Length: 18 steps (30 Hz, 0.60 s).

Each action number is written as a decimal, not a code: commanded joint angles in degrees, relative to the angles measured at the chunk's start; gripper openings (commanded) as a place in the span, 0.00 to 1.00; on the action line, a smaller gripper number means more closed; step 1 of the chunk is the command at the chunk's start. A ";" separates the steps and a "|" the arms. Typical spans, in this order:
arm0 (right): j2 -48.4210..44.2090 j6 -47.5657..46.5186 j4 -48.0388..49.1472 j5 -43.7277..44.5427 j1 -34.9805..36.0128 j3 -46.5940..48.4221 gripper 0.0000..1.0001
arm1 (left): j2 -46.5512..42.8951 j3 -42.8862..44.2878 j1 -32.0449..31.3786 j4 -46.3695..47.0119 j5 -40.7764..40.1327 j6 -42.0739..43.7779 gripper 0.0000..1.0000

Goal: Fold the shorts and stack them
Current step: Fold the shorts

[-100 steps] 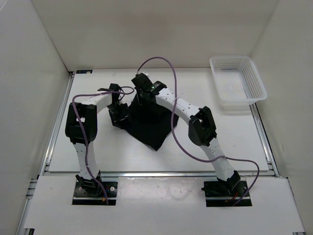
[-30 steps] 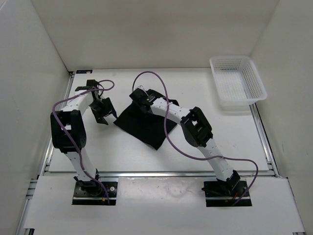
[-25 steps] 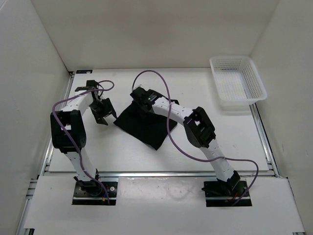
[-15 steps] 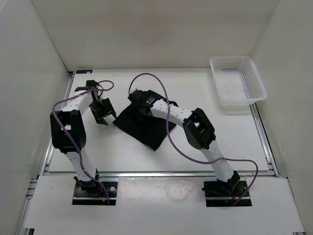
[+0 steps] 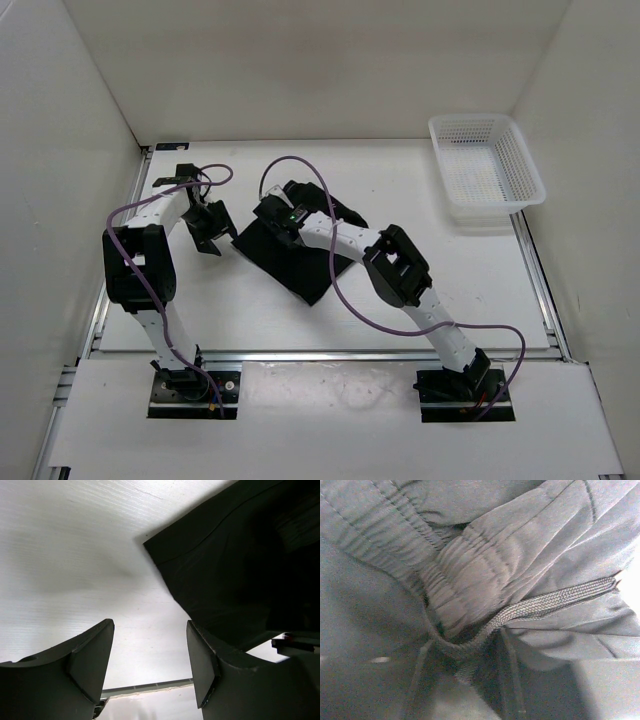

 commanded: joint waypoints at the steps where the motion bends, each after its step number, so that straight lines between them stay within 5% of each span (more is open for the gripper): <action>1: 1.51 1.59 -1.13 2.65 -0.32 0.53 0.36 | -3.12 -0.24 0.33 0.67 0.93 0.74 0.71; 8: -3.32 1.59 -1.13 1.50 -0.32 0.00 0.01 | -2.07 -1.64 0.33 1.72 1.54 0.74 0.70; 18: -13.43 1.06 -0.08 -0.60 -0.32 -1.67 0.00 | -1.54 -1.64 -1.34 2.78 1.54 0.21 0.70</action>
